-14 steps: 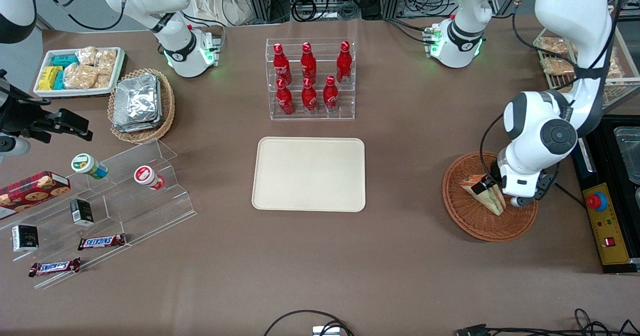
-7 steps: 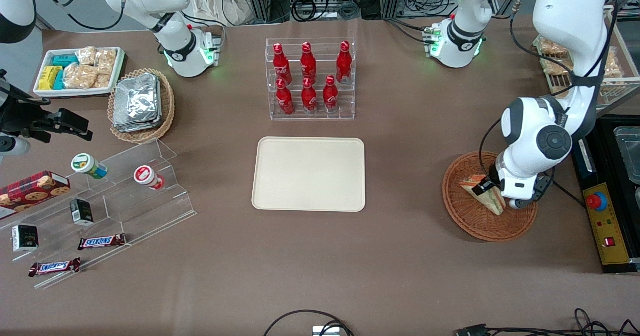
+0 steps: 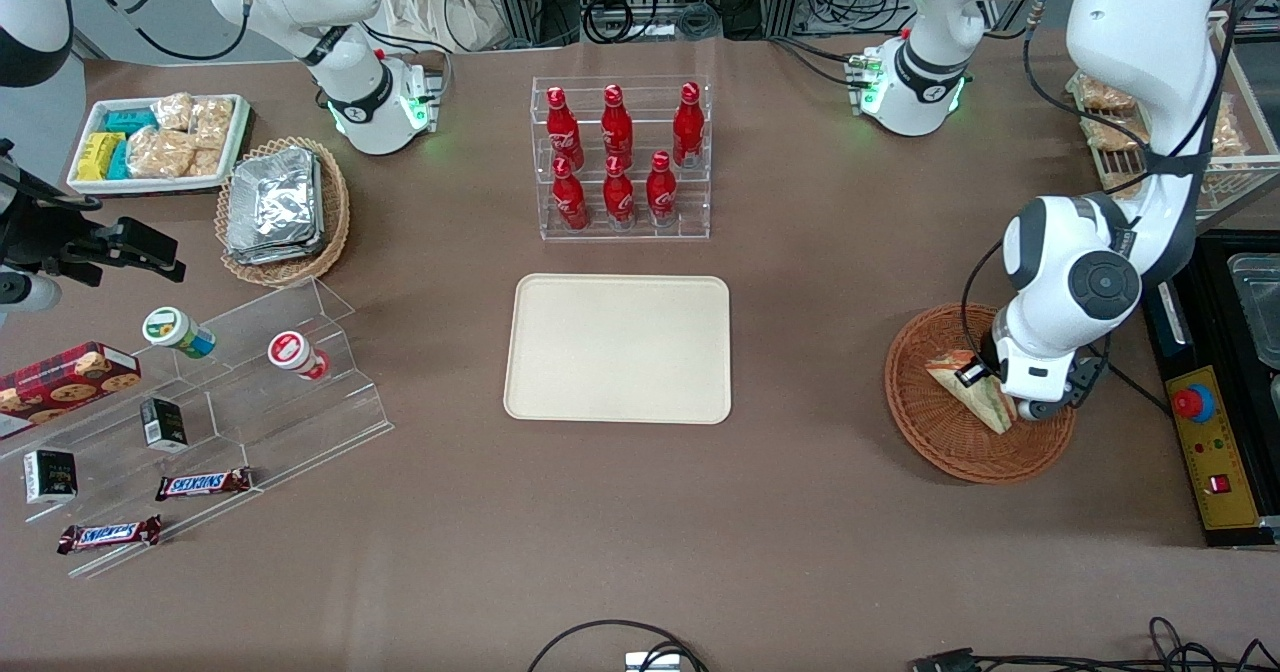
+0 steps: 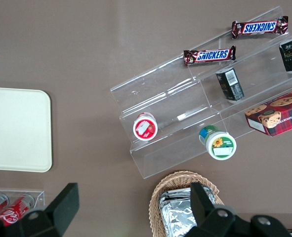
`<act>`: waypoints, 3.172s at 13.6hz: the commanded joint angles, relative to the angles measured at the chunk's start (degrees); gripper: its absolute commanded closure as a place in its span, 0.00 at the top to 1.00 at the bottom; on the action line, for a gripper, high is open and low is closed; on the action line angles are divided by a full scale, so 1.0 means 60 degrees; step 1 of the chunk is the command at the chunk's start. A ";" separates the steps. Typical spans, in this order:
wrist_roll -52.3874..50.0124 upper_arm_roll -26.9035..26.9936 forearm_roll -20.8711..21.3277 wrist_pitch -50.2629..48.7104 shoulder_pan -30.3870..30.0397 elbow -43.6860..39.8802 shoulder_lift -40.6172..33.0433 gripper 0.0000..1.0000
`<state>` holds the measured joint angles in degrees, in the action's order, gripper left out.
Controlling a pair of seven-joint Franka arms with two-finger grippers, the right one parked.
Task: Place sandwich from basket to tray
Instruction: 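Lower the open left gripper around the wrapped sandwich and close it, then lift the sandwich out of the basket with the left gripper, then carry the held sandwich over the cream tray, then lower the sandwich onto the tray and open the left gripper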
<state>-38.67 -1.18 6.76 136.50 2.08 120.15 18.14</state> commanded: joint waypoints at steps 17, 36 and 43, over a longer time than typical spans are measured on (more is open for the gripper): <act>0.3566 -0.4619 -0.0482 -0.8442 0.0180 -0.7062 -0.0563 0.00; -0.1977 -0.5517 0.3795 -0.2140 0.2085 -0.4323 0.3524 0.00; -0.2051 -0.5458 0.3810 -0.1745 0.2188 -0.4323 0.3818 0.00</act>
<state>-49.37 -33.95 28.12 124.92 14.92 94.33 40.57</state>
